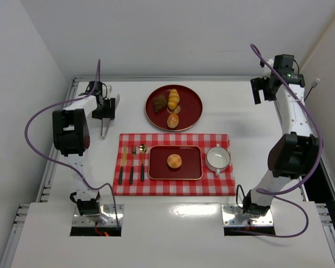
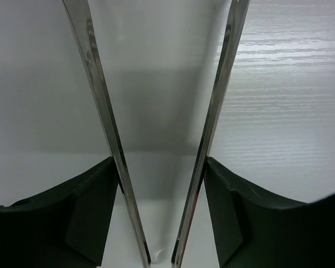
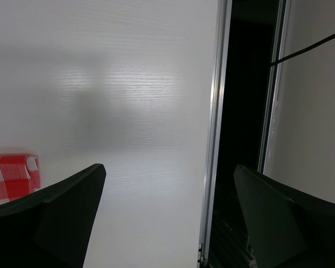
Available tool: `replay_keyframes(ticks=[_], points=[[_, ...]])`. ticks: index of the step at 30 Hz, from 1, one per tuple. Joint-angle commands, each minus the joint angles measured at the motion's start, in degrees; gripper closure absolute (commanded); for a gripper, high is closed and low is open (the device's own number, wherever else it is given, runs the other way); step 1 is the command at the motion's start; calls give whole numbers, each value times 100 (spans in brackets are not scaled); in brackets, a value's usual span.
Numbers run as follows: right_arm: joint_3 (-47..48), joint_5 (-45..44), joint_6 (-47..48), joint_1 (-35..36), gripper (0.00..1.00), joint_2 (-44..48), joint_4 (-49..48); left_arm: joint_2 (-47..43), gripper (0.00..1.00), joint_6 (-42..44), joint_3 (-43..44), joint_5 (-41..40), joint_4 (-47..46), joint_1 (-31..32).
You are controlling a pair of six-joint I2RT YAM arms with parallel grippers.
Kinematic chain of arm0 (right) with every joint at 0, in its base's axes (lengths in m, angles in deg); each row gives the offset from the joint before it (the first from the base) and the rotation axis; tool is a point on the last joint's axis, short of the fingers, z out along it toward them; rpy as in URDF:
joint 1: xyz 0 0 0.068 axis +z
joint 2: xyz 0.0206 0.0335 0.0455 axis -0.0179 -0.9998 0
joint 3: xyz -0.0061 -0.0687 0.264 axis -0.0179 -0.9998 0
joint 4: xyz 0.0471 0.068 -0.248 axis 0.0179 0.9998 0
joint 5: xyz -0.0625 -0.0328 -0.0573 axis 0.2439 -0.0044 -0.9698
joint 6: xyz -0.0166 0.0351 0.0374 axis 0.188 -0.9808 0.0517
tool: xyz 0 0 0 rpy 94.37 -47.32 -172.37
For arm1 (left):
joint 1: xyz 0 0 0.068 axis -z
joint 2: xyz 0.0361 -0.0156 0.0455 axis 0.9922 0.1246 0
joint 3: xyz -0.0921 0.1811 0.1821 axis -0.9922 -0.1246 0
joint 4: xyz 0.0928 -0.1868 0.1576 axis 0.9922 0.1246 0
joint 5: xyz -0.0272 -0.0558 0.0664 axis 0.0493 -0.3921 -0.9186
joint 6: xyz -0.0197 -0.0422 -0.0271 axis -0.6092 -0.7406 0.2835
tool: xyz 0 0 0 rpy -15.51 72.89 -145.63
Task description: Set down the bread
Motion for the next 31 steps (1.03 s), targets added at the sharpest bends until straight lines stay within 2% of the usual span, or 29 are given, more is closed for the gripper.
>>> replay_keyframes(ticks=[1,3,5,6,8,9,10,15,16,20,23,27,31], points=[[-67,-74,-100,-14,0,-19,-65,-63,42,-101,74,-62,-210,93],[-138,-14,-100,-14,0,-19,-118,-62,42,-101,74,-62,-210,93],[-208,39,-100,-14,0,-19,-118,-123,30,-101,74,-62,-210,93],[-208,92,-100,-14,0,-19,-118,-176,19,-101,74,-62,-158,93],[-261,92,-100,-66,0,33,-118,-369,16,-39,22,-62,-158,93],[-261,92,-100,-66,0,33,-118,-448,5,-39,22,-62,-158,93],[-261,145,-100,-66,0,33,-118,-519,3,-39,22,-62,-158,93],[-86,58,-152,-119,0,147,-65,-1203,3,-92,144,130,78,-21],[-85,-82,-213,-171,0,148,-65,-1588,2,-92,145,132,132,-91],[-190,-566,-276,-513,0,586,-197,-2531,1,-144,197,544,334,-618],[-340,-743,-276,-751,0,762,-329,-2882,1,-75,276,545,772,-864],[-454,-795,-328,-936,0,912,-329,-3356,1,-13,-48,676,713,-1111],[-516,-681,-381,-1050,0,974,-329,-3464,1,-13,-224,764,712,-1269]])
